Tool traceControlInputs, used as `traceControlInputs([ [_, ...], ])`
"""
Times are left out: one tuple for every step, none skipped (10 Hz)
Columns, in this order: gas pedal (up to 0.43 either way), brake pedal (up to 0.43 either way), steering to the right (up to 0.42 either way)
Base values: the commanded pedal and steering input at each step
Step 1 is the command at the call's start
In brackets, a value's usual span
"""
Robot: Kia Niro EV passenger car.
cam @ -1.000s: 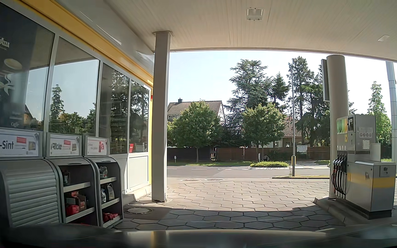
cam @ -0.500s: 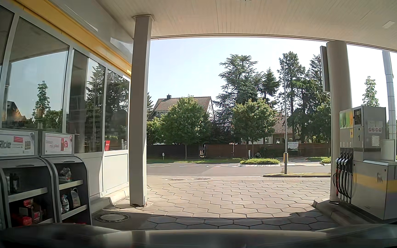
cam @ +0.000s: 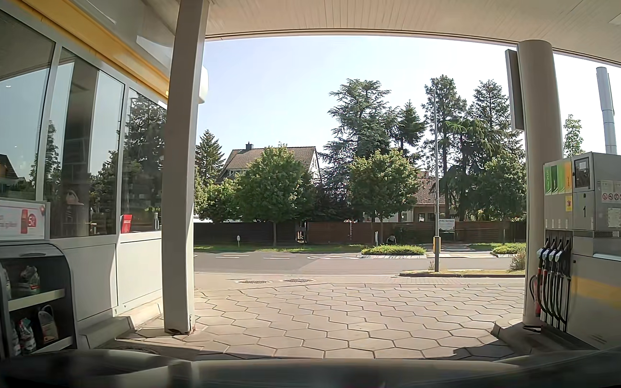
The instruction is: Follow the waypoints while adhering to traffic rules and regulations
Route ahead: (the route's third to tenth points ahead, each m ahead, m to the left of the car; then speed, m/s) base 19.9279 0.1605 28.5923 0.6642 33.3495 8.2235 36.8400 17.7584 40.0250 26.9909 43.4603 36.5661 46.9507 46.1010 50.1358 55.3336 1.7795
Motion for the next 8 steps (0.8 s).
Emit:
traceControlInputs([
  [0.0,0.03,0.139],
  [0.0,0.03,0.122],
  [0.0,0.03,0.105],
  [0.0,0.03,0.097],
  [0.0,0.03,0.087],
  [0.0,0.037,0.069],
  [0.0,0.037,0.049],
  [0.0,0.043,0.031],
])
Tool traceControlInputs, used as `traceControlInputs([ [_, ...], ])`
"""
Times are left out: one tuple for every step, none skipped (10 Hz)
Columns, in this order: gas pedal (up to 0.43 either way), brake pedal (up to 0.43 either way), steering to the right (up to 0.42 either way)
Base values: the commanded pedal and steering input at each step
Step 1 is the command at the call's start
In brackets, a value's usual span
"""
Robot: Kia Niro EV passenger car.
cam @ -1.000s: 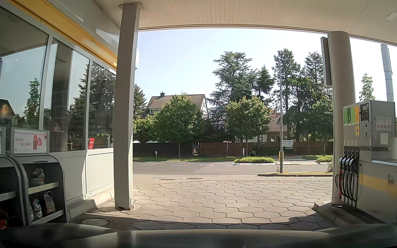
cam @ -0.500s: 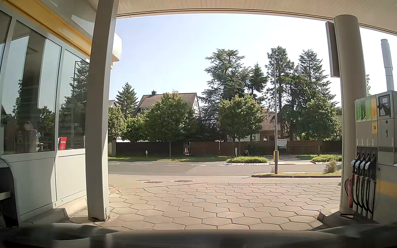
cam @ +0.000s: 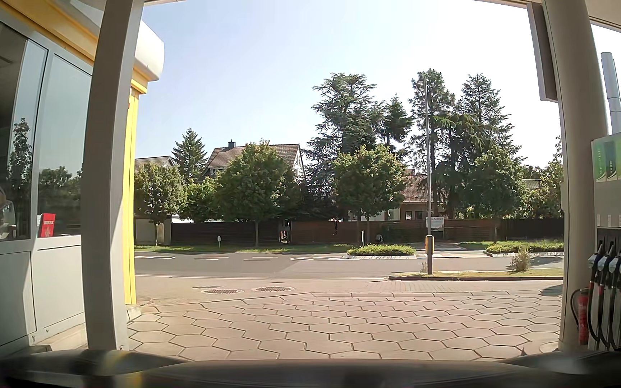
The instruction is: Follow the waypoints while adhering to traffic rules and regulations
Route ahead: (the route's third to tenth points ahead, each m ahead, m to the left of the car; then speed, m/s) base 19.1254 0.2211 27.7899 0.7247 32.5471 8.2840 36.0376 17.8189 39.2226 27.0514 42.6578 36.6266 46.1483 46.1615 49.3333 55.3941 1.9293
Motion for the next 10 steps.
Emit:
traceControlInputs([
  [0.0,0.049,0.022],
  [0.0,0.055,0.022],
  [0.0,0.073,0.021],
  [0.0,0.104,0.017],
  [0.0,0.146,0.011],
  [0.0,0.159,0.01],
  [0.0,0.171,0.009],
  [0.0,0.201,0.008],
  [0.0,0.22,0.008],
  [0.0,0.232,0.008],
])
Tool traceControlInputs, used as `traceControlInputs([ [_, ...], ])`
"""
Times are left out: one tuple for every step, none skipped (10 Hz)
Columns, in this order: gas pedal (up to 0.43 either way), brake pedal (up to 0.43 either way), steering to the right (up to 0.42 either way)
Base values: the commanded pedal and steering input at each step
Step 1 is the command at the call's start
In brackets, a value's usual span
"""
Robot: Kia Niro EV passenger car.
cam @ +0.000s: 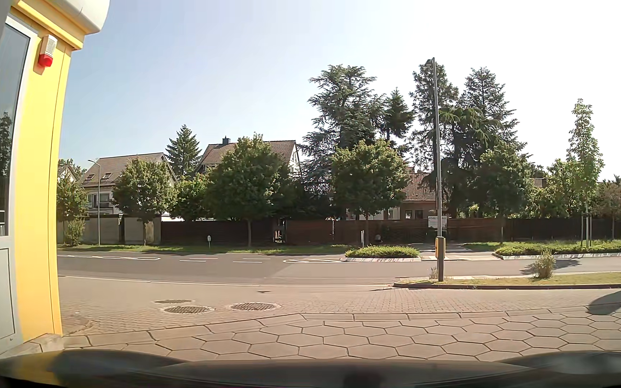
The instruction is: Follow the waypoints while adhering to traffic rules and regulations
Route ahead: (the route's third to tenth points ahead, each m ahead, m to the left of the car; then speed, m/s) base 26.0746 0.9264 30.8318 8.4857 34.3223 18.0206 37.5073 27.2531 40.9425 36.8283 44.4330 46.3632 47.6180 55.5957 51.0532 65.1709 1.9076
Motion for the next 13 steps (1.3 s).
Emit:
traceControlInputs([
  [0.0,0.232,0.005],
  [0.0,0.238,0.0],
  [0.0,0.244,-0.003],
  [0.0,0.244,-0.006],
  [0.0,0.244,-0.011],
  [0.0,0.244,-0.012],
  [0.0,0.244,-0.018],
  [0.0,0.25,-0.029],
  [0.0,0.25,-0.048],
  [0.0,0.25,-0.066],
  [0.0,0.25,-0.077],
  [0.0,0.25,-0.081],
  [0.0,0.25,-0.081],
])
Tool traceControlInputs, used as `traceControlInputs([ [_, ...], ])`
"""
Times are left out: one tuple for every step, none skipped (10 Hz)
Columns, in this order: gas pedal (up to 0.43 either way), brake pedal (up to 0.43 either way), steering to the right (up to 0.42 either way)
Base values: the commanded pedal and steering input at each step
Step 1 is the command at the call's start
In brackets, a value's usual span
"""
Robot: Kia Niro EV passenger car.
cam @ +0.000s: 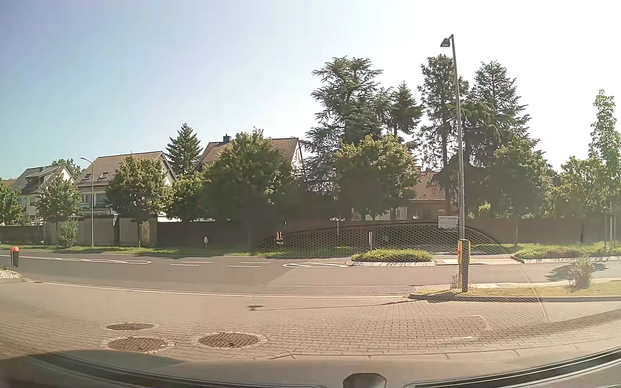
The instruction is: Follow the waypoints while adhering to traffic rules and regulations
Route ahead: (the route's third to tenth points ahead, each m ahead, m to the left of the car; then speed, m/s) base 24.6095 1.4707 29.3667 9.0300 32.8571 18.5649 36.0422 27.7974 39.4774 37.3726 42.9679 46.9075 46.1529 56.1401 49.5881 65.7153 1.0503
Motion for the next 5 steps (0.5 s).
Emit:
traceControlInputs([
  [0.0,0.25,-0.078],
  [0.0,0.25,-0.068],
  [0.0,0.25,-0.055],
  [0.0,0.25,-0.044],
  [0.0,0.25,-0.03],
])
